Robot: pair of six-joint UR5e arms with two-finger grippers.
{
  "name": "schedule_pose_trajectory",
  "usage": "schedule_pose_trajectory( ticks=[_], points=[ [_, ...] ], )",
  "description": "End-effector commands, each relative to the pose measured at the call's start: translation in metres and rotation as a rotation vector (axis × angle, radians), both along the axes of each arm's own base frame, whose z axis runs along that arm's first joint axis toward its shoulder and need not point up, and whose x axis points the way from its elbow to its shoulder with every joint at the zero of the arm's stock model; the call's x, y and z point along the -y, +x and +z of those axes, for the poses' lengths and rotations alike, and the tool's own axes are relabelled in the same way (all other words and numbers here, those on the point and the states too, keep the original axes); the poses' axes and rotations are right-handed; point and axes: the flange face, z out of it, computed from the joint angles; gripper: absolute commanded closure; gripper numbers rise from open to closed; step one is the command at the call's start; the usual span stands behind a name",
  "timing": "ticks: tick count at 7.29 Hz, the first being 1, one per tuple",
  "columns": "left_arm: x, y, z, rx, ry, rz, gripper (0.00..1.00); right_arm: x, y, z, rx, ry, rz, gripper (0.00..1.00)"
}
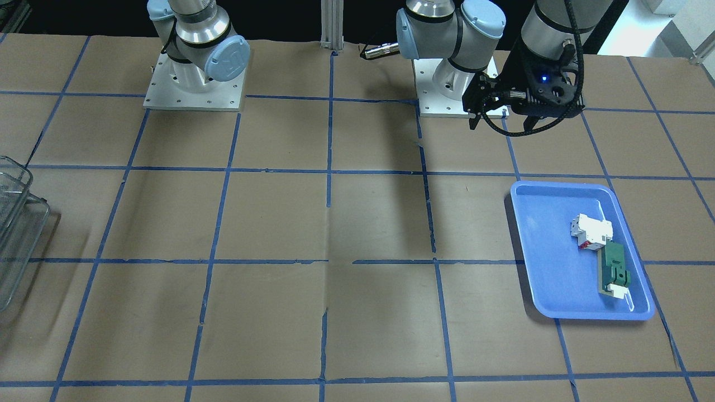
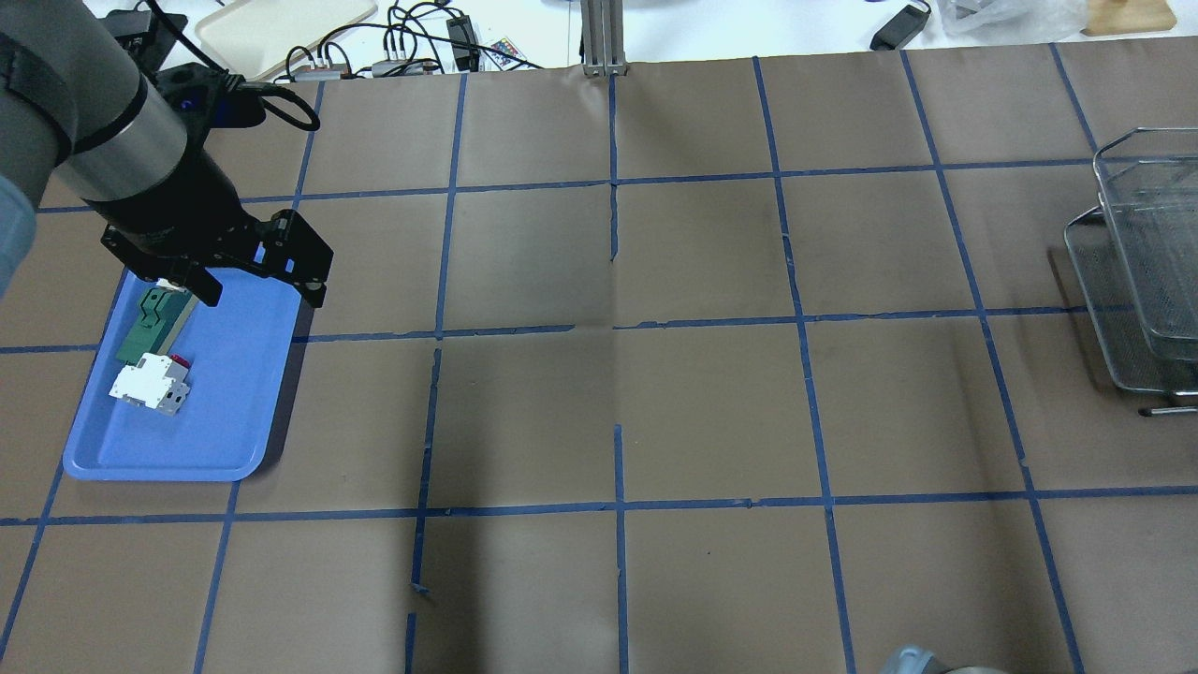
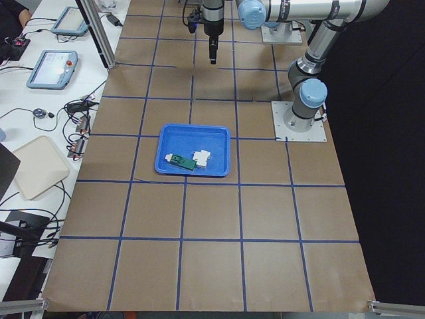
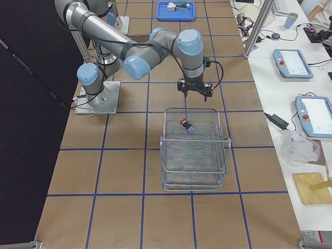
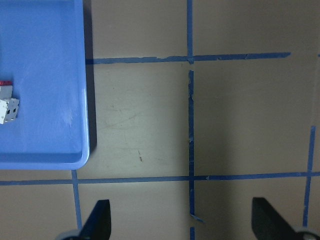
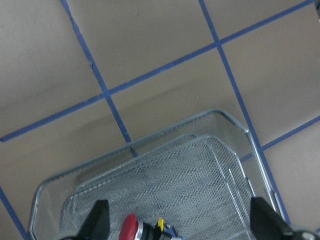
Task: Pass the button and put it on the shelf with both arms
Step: 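Release the button into the mesh shelf and raise the right gripper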
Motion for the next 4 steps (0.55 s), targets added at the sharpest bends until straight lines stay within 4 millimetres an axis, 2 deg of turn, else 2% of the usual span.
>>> schedule_pose_trajectory(
  ticks=[1, 2, 3, 4],
  points=[
    [-0.005, 0.001, 0.004, 0.005, -0.003, 0.011, 0.00, 0.025, 0.124, 0.025, 0.048, -0.050, -0.099, 0.00],
    [-0.007, 0.000, 0.001, 0.004, 0.005, 0.011, 0.00, 0.029, 0.159, 0.038, 0.101, -0.065, -0.238, 0.00],
    [-0.011, -0.001, 0.002, 0.004, 0.006, 0.011, 0.00, 0.034, 0.181, 0.047, 0.161, -0.064, -0.405, 0.00],
    [-0.015, -0.001, 0.002, 0.002, 0.006, 0.011, 0.00, 0.035, 0.202, 0.050, 0.190, -0.046, -0.488, 0.00]
  ],
)
